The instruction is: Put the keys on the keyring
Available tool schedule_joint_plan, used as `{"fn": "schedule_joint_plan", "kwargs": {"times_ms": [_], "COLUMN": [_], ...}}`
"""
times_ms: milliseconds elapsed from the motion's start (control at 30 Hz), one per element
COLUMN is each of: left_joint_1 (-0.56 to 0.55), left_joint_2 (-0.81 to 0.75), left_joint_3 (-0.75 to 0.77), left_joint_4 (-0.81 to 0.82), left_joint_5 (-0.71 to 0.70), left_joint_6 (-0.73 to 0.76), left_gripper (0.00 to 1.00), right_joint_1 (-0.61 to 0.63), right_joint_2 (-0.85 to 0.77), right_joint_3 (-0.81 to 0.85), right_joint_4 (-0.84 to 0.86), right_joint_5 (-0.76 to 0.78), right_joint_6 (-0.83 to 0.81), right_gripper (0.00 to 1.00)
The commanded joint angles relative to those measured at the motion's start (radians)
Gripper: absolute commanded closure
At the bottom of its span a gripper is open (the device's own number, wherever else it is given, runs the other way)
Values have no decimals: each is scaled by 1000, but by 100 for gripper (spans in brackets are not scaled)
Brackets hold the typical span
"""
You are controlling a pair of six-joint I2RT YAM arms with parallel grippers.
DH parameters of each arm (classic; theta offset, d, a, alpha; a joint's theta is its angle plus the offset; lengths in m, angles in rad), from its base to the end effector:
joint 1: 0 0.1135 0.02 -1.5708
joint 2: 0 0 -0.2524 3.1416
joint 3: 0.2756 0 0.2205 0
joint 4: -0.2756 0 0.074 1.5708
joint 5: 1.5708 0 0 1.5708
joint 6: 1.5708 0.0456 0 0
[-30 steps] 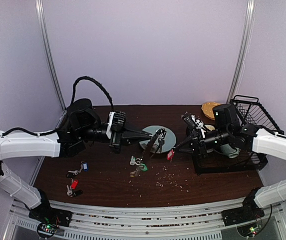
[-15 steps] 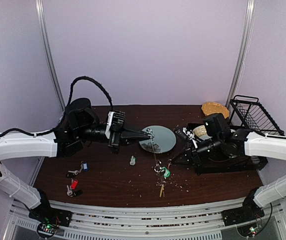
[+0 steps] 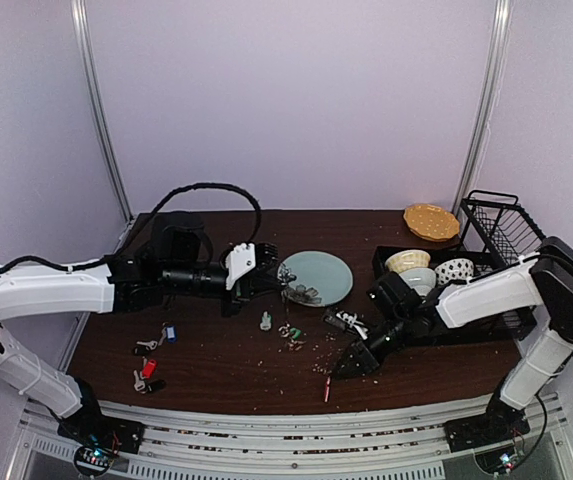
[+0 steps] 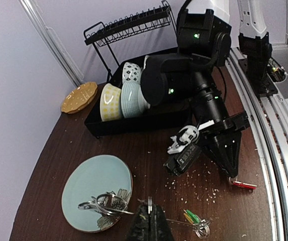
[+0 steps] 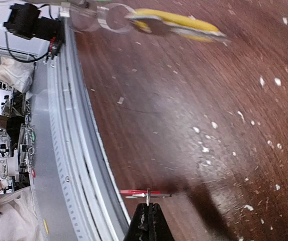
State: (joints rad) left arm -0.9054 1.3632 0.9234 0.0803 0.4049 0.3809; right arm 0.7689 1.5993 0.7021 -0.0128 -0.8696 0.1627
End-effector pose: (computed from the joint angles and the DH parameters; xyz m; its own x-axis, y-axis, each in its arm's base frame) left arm 0.1674 -0.2424 0.2837 0.1518 0.3600 -0.9205 0.9633 0.1546 0.2193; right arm 0.1698 0.2127 0.1557 -0.6872 -0.5194 -0.5079 -0.6833 0.2247 0.6947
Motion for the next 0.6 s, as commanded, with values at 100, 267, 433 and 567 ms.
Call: {"fn": "schedule_joint_plan", "kwargs": {"times_ms": [100,267,433,567], "left_joint_1": [5,5,5,5], "left_joint_2": [7,25,16,17], "left_joint_3": [5,29,39,65], "left_joint_4": [18,-14,-37,-69], "left_joint_5": [-25,3,9,21], "left_joint_6": [19,24,31,33], "left_gripper": [100,100,100,100], "right_joint_1": [-6,-12,-16,-23], "right_joint_2": [137,128,-14,-232], "right_joint_3": [89,133,157,162], "right_joint_4": [-73,-123,-256,-244], "right_joint_5": [141,208,343,437], "right_joint_6": [32,16,-94,-174], "right_gripper": [100,90,56,55]}}
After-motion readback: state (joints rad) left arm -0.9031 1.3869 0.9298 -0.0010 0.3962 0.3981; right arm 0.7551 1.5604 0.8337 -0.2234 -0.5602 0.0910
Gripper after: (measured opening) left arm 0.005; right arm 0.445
